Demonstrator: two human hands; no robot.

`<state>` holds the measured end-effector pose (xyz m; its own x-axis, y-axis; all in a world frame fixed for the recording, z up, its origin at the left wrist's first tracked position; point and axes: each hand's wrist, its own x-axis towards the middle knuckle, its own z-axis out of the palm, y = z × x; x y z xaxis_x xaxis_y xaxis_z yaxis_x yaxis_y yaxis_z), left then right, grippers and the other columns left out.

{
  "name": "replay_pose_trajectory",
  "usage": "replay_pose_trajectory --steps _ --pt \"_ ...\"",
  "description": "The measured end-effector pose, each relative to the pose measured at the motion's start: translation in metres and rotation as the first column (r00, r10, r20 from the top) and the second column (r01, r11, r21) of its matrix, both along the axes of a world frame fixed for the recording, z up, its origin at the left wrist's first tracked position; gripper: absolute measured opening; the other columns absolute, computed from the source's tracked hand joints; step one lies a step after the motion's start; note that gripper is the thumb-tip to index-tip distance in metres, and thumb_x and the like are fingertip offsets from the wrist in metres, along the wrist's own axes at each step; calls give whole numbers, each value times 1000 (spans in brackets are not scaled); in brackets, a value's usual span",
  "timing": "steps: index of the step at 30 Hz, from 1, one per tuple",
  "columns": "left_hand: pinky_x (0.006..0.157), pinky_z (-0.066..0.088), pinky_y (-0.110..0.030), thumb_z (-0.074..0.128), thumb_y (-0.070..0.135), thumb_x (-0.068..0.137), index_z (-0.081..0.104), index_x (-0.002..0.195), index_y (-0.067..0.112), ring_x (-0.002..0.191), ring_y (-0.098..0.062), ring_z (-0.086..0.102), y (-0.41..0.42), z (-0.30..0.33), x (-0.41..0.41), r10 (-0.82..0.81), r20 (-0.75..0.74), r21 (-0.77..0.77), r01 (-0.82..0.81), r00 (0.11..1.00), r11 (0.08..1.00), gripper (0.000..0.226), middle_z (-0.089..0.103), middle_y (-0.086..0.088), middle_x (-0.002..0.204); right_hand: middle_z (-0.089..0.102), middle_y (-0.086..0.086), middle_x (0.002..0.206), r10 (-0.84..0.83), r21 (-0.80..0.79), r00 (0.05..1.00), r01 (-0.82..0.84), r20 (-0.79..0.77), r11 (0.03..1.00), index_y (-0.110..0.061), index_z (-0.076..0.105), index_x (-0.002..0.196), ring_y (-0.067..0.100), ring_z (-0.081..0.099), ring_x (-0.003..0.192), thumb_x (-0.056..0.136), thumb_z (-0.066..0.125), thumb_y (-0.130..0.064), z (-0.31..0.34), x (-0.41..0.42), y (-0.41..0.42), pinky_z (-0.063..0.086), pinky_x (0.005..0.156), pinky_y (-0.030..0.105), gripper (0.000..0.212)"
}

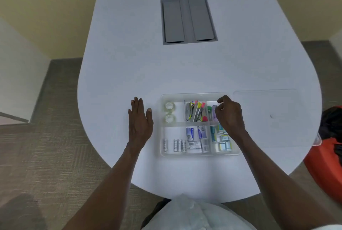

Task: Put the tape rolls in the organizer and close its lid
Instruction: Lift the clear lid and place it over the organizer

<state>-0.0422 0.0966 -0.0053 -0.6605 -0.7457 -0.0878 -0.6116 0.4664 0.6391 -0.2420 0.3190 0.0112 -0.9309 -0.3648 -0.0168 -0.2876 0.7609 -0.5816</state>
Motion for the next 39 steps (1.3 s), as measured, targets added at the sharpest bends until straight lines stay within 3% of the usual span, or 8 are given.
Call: replay_pose_trajectory --steps 3,7,15,24,30,32,35,39 --pt "131 5 -42 35 23 108 19 159 3 160 -21 5 21 11 -12 -39 -12 -33 39 999 999 58 12 -11 170 72 12 81 -75 27 997 75 -16 997 -7 66 94 31 67 82 81 60 -6 -6 -18 38 47 70 30 14" --pt "131 6 -42 36 24 108 20 159 3 160 -21 6 46 18 -24 -84 -2 -54 84 996 995 58 11 -11 170 71 15 82 -113 145 992 105 48 984 -4 65 76 36 67 83 76 60 -4 -21 -32 83 53 70 36 5" --pt "131 7 -43 38 25 107 22 159 4 160 -23 5 77 20 -32 -154 22 -85 155 988 984 58 10 -11 170 70 20 98 -29 258 967 -38 252 965 3 66 92 38 63 102 80 72 -19 -57 -39 112 53 85 41 26" --pt "130 7 -40 39 27 107 21 159 6 160 -22 4 76 21 -37 -143 16 -53 144 990 988 59 10 -10 170 68 25 93 -90 273 979 37 183 961 4 62 85 41 67 89 82 55 0 -55 -32 101 54 76 39 9" --pt "130 14 -44 42 29 106 28 157 6 160 -22 7 78 26 -44 -120 -34 11 120 992 993 58 15 -10 170 65 16 90 -100 331 973 25 210 943 -10 58 83 34 64 87 85 57 -16 -34 -38 98 44 68 32 7" --pt "130 14 -42 42 29 106 30 157 5 160 -22 9 78 30 -49 -123 -49 23 124 991 992 57 17 -10 169 62 14 80 -96 328 991 61 89 943 -11 53 76 33 64 79 80 56 -14 -21 -41 94 38 63 30 6" --pt "129 16 -40 42 28 106 32 156 5 159 -22 11 80 38 -59 -130 -88 49 135 988 990 56 18 -11 169 60 19 72 -44 330 982 104 -186 938 0 55 73 33 62 65 70 53 -2 0 -44 85 33 56 30 3" --pt "128 19 -40 43 28 106 35 154 6 159 -22 14 80 47 -71 -122 -140 79 134 983 988 53 22 -11 168 59 23 78 -64 278 953 150 -295 949 4 56 81 35 61 67 75 46 9 36 -56 72 33 56 32 13"
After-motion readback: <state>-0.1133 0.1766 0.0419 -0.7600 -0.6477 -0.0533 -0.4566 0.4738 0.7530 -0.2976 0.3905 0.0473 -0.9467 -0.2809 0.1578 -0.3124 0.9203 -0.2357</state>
